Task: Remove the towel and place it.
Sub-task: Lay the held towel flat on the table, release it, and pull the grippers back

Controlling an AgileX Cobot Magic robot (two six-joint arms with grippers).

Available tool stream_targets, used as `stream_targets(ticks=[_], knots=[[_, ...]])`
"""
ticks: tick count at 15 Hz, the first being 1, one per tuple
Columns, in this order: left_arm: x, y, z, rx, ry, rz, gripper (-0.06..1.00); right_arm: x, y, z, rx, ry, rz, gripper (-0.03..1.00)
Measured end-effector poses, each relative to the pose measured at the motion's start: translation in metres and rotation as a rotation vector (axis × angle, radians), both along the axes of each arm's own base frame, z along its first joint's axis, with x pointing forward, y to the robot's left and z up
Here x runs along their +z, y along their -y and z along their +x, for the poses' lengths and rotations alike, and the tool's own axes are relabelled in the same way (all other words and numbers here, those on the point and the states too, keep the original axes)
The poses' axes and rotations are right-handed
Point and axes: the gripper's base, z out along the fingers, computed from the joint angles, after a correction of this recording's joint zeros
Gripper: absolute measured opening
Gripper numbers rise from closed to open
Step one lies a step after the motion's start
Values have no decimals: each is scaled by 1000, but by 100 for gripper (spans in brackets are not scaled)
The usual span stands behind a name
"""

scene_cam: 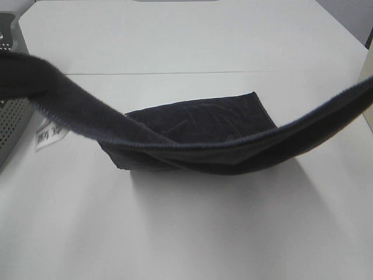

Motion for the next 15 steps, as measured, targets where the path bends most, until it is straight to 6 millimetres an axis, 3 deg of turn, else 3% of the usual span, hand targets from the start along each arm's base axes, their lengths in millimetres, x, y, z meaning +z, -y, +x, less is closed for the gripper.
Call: stream_targets(ticks=[4, 6, 10, 11, 14, 15], knots=[[-31, -3, -47, 2, -110, -40, 0, -35, -4, -29, 74, -49, 65, 1], [-67, 0, -75, -94, -228, -26, 0, -67, -4, -46, 114, -103, 75, 1], [-89, 0, -88, -136, -289, -10, 0, -98, -11, -64, 240, -203, 58, 1], [-89, 0, -88, -136, -289, -10, 0, -98, -11, -64, 240, -203, 58, 1], [-126, -4, -107, -170, -426, 29, 0, -108, -22, -85, 494, -242, 1, 1], [-126, -4, -107, -170, -426, 29, 0, -108, -22, -85, 494, -242, 1, 1]])
